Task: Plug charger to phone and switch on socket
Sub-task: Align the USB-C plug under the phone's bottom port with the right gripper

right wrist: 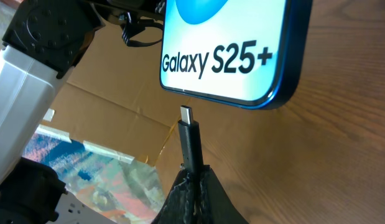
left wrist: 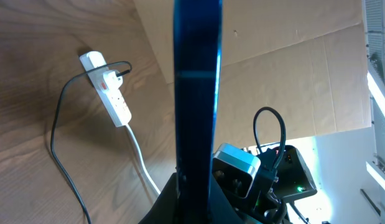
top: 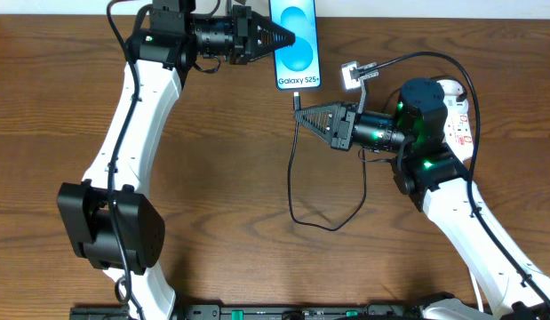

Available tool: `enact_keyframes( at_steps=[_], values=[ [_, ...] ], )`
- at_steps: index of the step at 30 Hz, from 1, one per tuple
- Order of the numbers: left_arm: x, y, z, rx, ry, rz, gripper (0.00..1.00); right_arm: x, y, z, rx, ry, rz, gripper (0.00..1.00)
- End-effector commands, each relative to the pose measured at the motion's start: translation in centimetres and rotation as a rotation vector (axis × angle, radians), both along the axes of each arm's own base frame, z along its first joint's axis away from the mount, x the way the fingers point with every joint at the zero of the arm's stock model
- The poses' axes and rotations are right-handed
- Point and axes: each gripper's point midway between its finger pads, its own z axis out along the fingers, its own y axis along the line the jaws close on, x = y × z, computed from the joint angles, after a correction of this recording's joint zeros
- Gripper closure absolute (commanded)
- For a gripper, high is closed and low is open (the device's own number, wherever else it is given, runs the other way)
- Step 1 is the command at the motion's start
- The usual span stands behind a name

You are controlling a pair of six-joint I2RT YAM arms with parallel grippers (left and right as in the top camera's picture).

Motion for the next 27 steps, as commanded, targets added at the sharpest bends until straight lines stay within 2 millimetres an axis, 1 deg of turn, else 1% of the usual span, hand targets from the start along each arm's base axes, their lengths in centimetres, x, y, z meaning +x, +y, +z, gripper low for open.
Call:
enact_keyframes(
  at_steps=[1, 10, 27],
  values=[
    [-0.7, 0.23, 1.82, -0.013, -0.059, -0.01, 0.93, 0.15, -0.29, 0.49, 0.007, -0.005, -0.012, 0.99],
    [-0.98, 0.19, 1.96, -0.022, -0.057, -0.026, 0.93, 0.55, -0.73, 0.47, 0.006, -0.005, -0.03, 0.99],
    [-1.28, 0.14, 2.11, -0.033, -0.025, -0.04, 0.93, 0.54, -0.72, 0.47, 0.008, 0.0, -0.031, 0.99]
  ],
)
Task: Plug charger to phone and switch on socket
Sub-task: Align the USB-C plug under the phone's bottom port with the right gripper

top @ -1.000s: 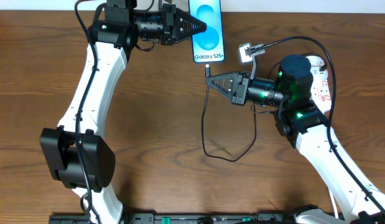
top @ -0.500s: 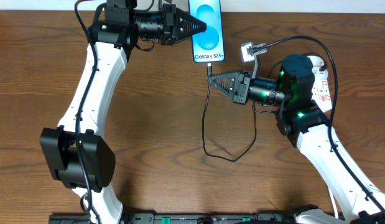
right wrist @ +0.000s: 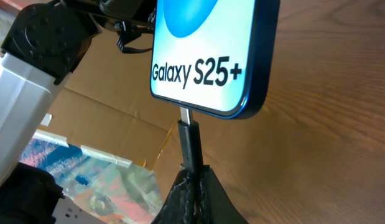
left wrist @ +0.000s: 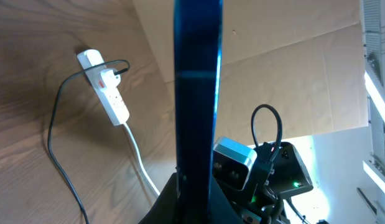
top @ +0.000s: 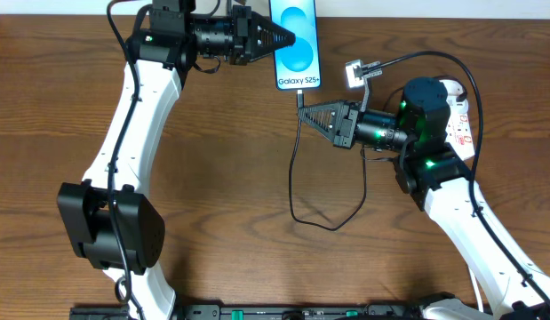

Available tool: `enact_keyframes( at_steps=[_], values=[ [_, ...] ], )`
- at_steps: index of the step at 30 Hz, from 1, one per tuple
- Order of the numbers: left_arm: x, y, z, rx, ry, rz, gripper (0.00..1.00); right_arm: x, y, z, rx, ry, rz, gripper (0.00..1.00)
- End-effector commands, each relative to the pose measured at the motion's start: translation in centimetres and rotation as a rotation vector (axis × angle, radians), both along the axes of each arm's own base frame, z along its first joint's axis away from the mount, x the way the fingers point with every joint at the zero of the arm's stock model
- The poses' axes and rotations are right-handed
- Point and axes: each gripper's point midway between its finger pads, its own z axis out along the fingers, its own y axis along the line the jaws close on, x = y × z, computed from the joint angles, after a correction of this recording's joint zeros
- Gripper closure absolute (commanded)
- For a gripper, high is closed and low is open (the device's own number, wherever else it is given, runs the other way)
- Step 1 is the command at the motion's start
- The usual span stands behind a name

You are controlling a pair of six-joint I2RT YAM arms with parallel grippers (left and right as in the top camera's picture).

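A blue Galaxy S25+ phone with a lit screen lies at the table's far edge, my left gripper shut on its side; in the left wrist view its dark blue edge stands between the fingers. My right gripper is shut on the black charger plug, whose metal tip touches the phone's bottom edge at the port. The black cable loops over the table to the white socket strip at the right, seen too in the left wrist view as a socket strip with a red switch.
A small white-and-metal camera block on a cable sits above my right arm. Brown cardboard stands beyond the table's far edge. The wood table stretches bare left of the cable loop.
My right gripper has moved toward the phone with the plug; the gap between the plug tip and the phone's bottom edge has closed. The left gripper and phone stayed put.
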Motion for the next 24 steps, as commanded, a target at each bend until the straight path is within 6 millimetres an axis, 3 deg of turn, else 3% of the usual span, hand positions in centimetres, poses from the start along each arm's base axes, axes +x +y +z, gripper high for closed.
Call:
enact_keyframes(
  at_steps=[1, 24],
  values=[
    [-1.15, 0.16, 2.04, -0.029, -0.033, -0.033, 0.93, 0.07, -0.2, 0.5, 0.01, 0.005, -0.01, 0.99],
    [-1.26, 0.15, 2.09, -0.032, -0.033, -0.039, 0.93, -0.02, -0.05, 0.53, 0.021, 0.032, -0.01, 0.99]
  ],
)
